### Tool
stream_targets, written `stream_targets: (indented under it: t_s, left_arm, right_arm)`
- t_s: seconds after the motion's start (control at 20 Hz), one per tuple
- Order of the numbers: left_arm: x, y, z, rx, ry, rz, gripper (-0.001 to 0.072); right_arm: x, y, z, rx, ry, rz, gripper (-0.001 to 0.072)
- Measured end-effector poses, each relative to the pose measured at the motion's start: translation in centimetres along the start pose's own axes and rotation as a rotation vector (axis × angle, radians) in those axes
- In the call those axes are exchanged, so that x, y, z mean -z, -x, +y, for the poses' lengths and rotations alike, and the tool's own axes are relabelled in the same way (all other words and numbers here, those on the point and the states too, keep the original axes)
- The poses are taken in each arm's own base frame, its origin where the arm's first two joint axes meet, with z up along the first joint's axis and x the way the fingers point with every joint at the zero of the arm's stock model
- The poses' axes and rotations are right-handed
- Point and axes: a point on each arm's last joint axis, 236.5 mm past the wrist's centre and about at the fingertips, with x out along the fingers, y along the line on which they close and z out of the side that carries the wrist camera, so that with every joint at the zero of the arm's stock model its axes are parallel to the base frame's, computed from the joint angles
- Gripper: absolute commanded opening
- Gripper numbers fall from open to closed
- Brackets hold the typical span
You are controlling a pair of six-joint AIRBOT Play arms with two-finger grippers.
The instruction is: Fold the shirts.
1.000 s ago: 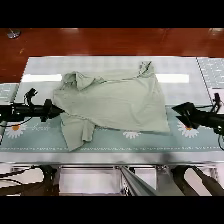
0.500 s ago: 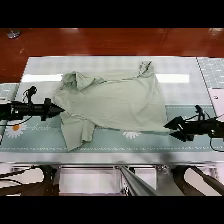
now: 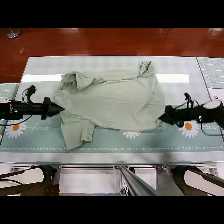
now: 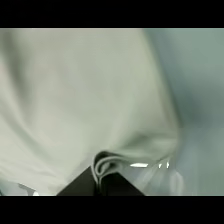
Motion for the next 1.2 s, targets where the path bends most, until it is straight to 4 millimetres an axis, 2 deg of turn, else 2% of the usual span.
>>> stream_targets:
  t_s: [0.1,0.15,0.25,0.35,0.4,0.5,0.6,0.7,0.8,0.85,0.95,1.05,1.1,1.2]
  left_arm:
    - [-2.5,1.6,-4.1,0.079,-0.068,-0.081,0.0018]
    - [-4.2,3.1,-7.2,0.124,-0.128,-0.145,0.0018]
    - [-6.7,7.1,-14.7,0.197,-0.307,-0.27,0.0017]
    - [-7.2,12.1,-22.8,0.228,-0.525,-0.403,0.0017]
    - [-7.0,14.6,-26.4,0.222,-0.615,-0.48,0.0018]
    - [-5.8,20.3,-32.7,0.149,-0.774,-0.663,0.0018]
    - [-2.7,25.6,-38.2,0.083,-0.916,-0.831,0.0018]
    - [1.4,29.8,-42.3,0.017,-1.042,-0.974,0.0018]
    - [5.8,33.5,-45.0,-0.056,-1.12,-1.11,0.0018]
    - [7.6,34.9,-45.5,-0.104,-1.133,-1.164,0.0018]
    - [11.0,37.0,-45.3,-0.21,-1.132,-1.242,0.0018]
    - [13.9,38.2,-44.4,-0.3,-1.12,-1.289,0.0018]
    - [15.4,38.8,-44.0,-0.331,-1.115,-1.312,0.0018]
    - [16.9,39.4,-43.0,-0.382,-1.088,-1.333,0.0018]
  right_arm:
    - [-3.8,3.0,4.4,-0.041,0.112,-0.071,0.0036]
    - [-5.9,5.5,7.2,-0.062,0.179,-0.123,0.0036]
    - [-9.5,11.7,13.6,-0.105,0.332,-0.259,0.0036]
    - [-11.3,19.5,20.1,-0.128,0.487,-0.428,0.0036]
    - [-11.3,23.4,22.8,-0.127,0.556,-0.518,0.0036]
    - [-9.7,31.1,27.1,-0.111,0.66,-0.701,0.0036]
    - [-5.9,37.6,29.9,-0.095,0.742,-0.862,0.0036]
    - [-1.5,42.2,31.0,-0.066,0.803,-0.985,0.0037]
    - [3.0,45.7,31.2,-0.028,0.849,-1.09,0.0037]
    - [5.0,47.1,31.1,-0.005,0.864,-1.137,0.0037]
    - [8.9,49.4,30.3,0.044,0.885,-1.218,0.0037]
    - [12.2,51.0,29.1,0.092,0.886,-1.279,0.0036]
    - [13.5,51.5,28.5,0.11,0.88,-1.298,0.0036]
    - [15.3,51.6,27.4,0.135,0.867,-1.301,0.0036]
